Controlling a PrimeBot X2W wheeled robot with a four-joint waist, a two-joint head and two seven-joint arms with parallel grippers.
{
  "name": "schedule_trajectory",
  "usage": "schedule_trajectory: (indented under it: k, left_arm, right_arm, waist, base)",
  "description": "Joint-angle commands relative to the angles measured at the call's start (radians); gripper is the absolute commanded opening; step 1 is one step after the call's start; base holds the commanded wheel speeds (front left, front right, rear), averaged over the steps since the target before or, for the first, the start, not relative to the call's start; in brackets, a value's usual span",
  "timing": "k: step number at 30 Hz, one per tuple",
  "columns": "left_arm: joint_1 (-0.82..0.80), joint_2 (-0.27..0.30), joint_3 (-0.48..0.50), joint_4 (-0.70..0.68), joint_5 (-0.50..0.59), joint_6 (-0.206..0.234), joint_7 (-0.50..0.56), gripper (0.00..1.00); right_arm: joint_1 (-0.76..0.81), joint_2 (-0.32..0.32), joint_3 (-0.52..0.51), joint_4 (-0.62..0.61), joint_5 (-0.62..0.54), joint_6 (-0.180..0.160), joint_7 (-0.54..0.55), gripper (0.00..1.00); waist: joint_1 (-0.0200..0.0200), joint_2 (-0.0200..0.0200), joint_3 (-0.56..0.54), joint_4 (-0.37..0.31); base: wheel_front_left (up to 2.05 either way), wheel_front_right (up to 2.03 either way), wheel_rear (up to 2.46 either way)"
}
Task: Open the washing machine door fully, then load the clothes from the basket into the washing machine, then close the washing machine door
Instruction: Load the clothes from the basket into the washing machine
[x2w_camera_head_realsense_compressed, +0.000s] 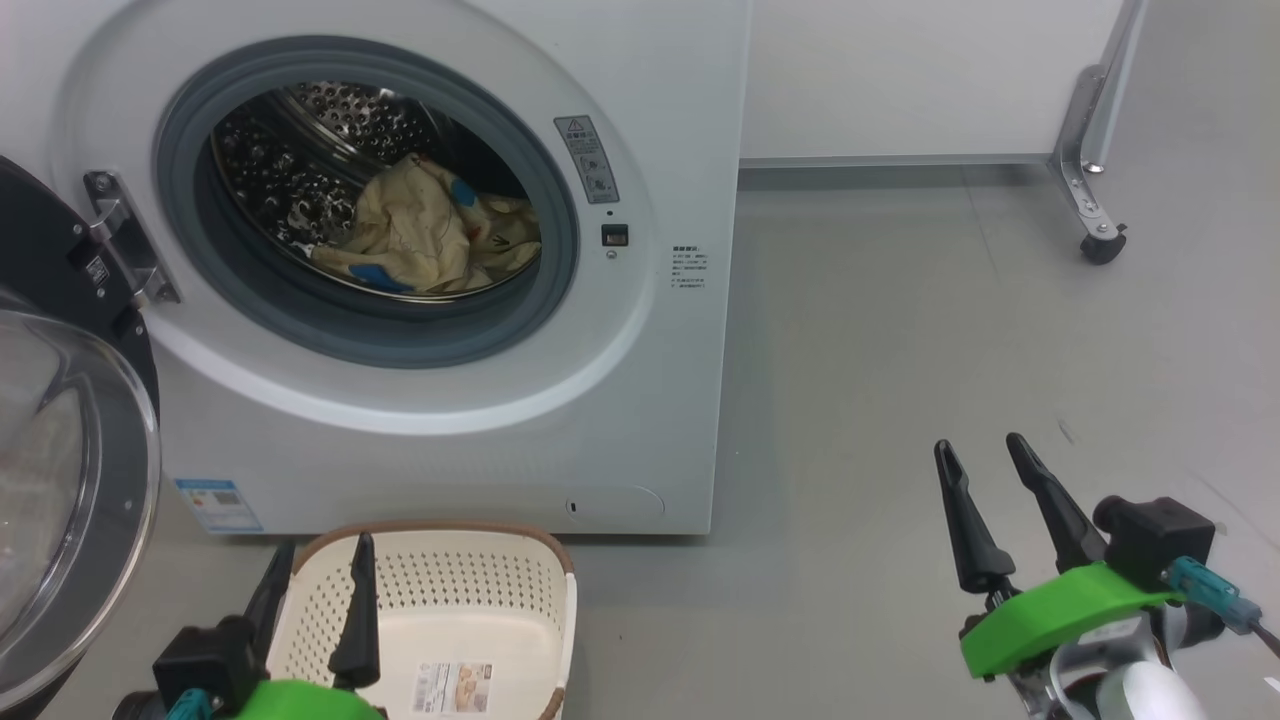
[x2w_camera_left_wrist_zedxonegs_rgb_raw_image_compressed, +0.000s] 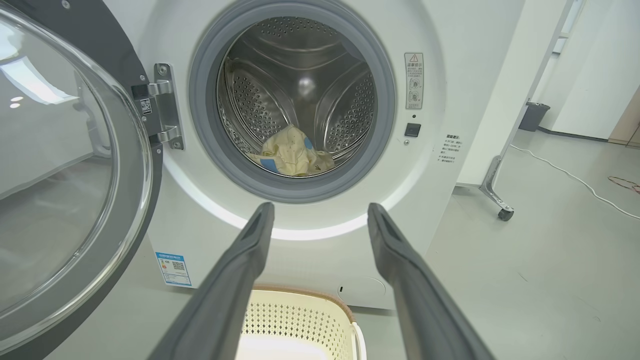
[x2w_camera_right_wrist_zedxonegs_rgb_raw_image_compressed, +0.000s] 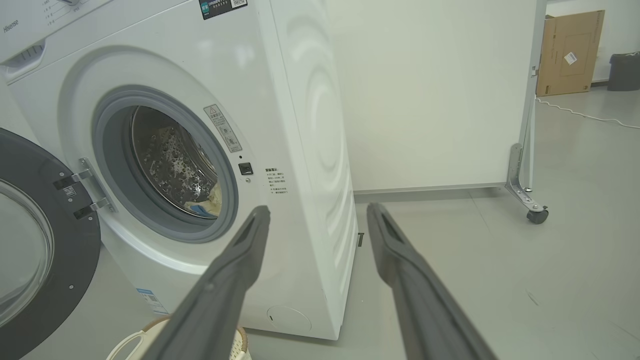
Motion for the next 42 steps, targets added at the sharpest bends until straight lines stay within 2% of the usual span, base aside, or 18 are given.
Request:
schedule_trajectory:
  k: [1, 22, 42]
  left_arm:
    - [-0.039, 0.01, 0.05, -0.023, 0.011, -0.002, -0.014, 1.0]
    - [-0.03, -0.027, 0.086, -0.004, 0.038, -0.025, -0.014, 1.0]
    - [-0.04, -0.04, 0.09, 0.015, 0.036, -0.037, -0.014, 1.0]
  right_arm:
    - [-0.036, -0.002, 0.014, -0.028, -0.001, 0.01, -0.014, 1.0]
    - [-0.042, 0.0, 0.007, -0.021, -0.035, 0.01, -0.006, 1.0]
    - [-0.051, 0.004, 0.002, -0.024, -0.049, 0.01, -0.001, 1.0]
  waist:
    - [0.0001, 0.0, 0.0, 0.0]
    - [0.0001, 0.0, 0.002, -0.006]
    - [0.0001, 0.0, 0.01, -0.006]
  base:
    - [0.0, 0.0, 0.0]
    - [0.0, 0.0, 0.0]
    - [-0.1, 0.1, 0.0]
